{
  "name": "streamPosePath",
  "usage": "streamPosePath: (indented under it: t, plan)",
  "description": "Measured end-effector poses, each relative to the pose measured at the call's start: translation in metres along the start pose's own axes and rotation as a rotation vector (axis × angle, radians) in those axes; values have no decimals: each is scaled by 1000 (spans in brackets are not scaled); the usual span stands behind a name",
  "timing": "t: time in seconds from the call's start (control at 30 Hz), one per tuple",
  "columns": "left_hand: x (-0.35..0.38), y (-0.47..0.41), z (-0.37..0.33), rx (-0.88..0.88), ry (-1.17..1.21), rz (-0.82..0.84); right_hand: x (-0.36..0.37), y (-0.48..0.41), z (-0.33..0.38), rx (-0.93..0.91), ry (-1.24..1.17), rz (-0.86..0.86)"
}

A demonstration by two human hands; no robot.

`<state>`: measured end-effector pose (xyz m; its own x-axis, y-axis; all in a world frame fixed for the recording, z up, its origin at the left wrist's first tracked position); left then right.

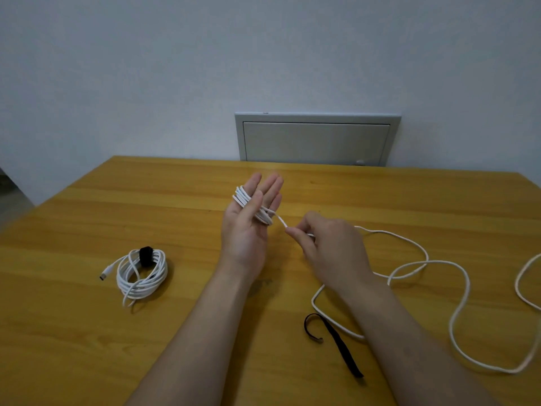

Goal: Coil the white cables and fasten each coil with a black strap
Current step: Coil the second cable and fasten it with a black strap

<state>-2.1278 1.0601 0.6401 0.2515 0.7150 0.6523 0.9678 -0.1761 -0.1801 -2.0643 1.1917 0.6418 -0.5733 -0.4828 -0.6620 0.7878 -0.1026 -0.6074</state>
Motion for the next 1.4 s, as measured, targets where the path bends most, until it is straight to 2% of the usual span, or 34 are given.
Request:
streamPosePath:
  t: [0.17, 0.33, 0.4, 0.53, 0.63, 0.7, 0.83, 0.93, 1.17, 1.3, 1.4]
  plan:
    - [5, 6, 4, 65, -213, 28, 6, -1, 3, -103, -63, 117]
    - [11, 18, 12, 224, -915, 204, -5, 1, 9, -199, -114, 127]
    - [11, 19, 11, 340, -1088, 257, -11, 1, 7, -193, -134, 137]
    - [10, 18, 8, 389, -1230, 280, -19, 1, 6, -200, -152, 123]
    - [11, 19, 6, 408, -1317, 321, -26, -1, -1, -176, -180, 48]
    - [12, 20, 7, 328, -1282, 389, -31, -3, -9, -169, -232, 3]
    - [14, 27, 21, 14, -1022, 553, -37, -3, -12, -156, -337, -56]
    - [15, 31, 26, -164, -851, 565, -33, -4, -14, -119, -387, -82]
    - [20, 34, 31, -374, -592, 584, -22, 0, -18, 39, -613, 0]
    - [24, 36, 28, -413, -370, 603, -19, 0, -20, 82, -668, -19]
    - [25, 36, 25, -506, -119, 588, -18, 0, -22, 110, -733, -12]
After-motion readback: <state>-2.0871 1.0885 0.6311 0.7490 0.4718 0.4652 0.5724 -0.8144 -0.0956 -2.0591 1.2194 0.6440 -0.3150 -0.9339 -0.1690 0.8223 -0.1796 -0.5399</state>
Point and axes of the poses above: each hand's wrist, its own y-axis away from the middle knuckle, its own x-axis out of the palm, z = x × y, the point moved 5 cm from there along -y, towards the middle knuckle, and after that the axes turned 2 degrees about -z, right-handed, at the moved point
